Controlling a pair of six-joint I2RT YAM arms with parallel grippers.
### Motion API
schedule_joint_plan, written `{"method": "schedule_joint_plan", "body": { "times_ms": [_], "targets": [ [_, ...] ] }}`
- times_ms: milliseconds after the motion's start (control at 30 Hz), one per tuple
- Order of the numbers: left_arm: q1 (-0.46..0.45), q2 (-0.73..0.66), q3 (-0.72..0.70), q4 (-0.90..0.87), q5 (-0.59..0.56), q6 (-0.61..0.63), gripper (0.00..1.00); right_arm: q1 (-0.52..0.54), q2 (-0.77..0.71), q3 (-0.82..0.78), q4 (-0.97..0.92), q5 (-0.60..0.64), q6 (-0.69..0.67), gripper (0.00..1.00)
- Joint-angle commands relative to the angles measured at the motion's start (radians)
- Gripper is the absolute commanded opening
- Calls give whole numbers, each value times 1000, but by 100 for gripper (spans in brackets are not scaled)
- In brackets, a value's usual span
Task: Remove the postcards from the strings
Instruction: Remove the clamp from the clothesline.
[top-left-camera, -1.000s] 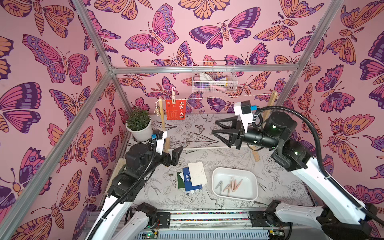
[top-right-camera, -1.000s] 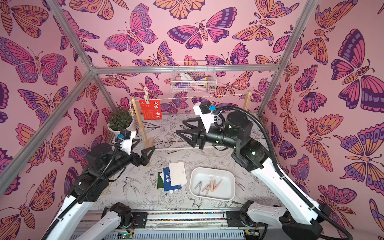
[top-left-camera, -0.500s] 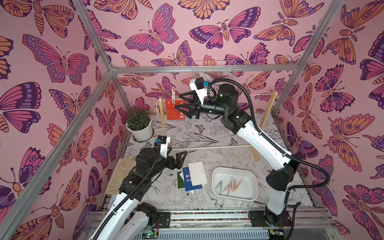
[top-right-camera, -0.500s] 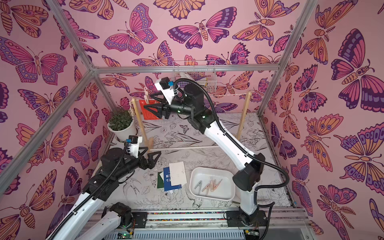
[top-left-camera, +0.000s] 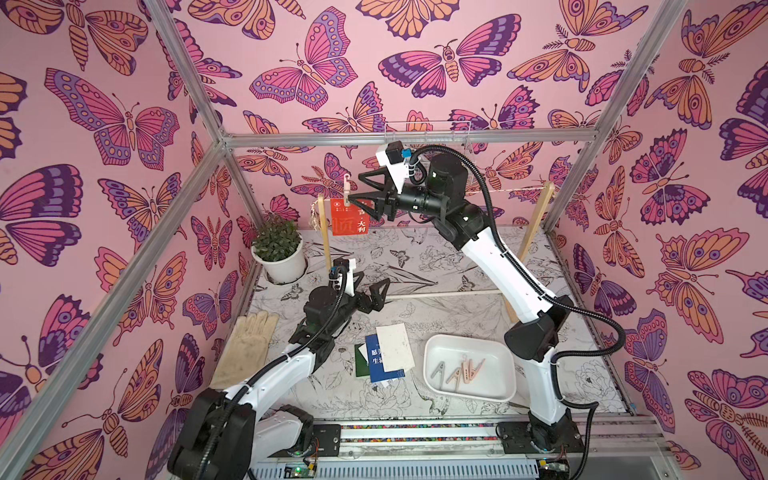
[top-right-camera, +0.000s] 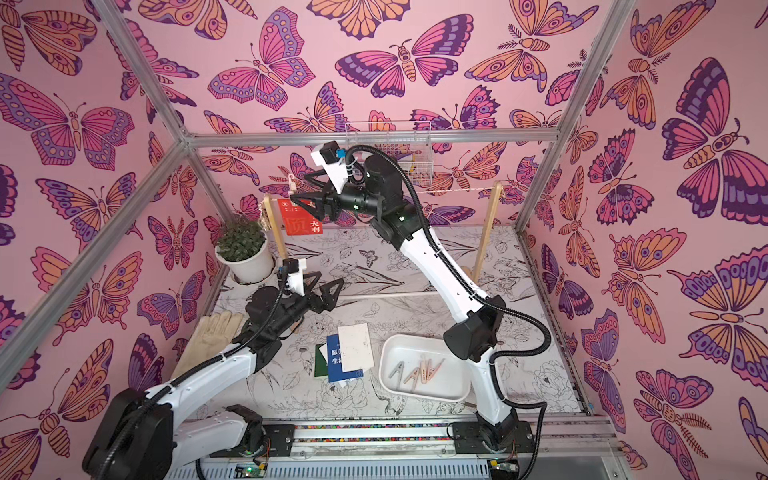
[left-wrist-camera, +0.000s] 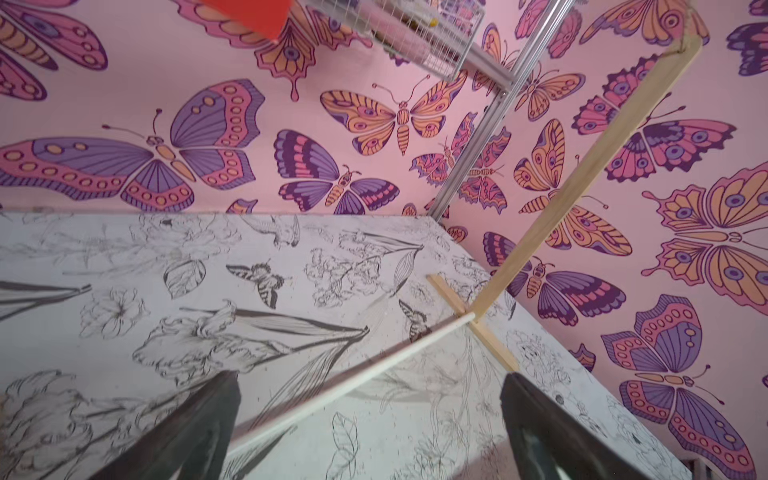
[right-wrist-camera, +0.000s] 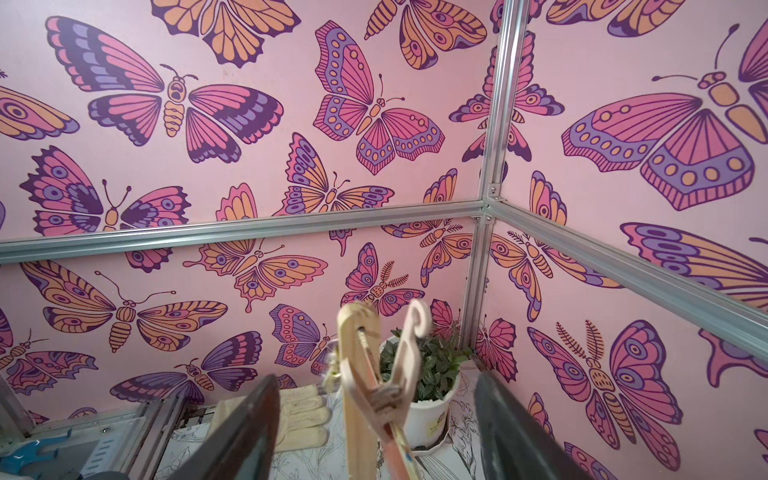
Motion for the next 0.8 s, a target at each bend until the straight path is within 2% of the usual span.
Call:
{"method": "schedule_joint_plan", "body": {
  "times_ms": [0, 200, 333, 600, 767],
  "targets": [
    [8, 60, 41, 257, -34, 35, 100, -12, -16, 17, -31, -3, -14, 76],
    [11, 199, 107, 345, -115, 25, 100, -17, 9, 42, -23, -27, 2, 78],
    [13, 253, 83, 508, -169, 35, 99, -18, 15, 45, -14, -58, 4, 80],
    [24, 287, 82, 662, -124, 36, 99, -19, 30, 57, -11, -121, 12, 80],
    [28, 294, 84, 695, -126, 35, 99, -28, 32, 57, -16, -128, 30, 79]
  ]
}}
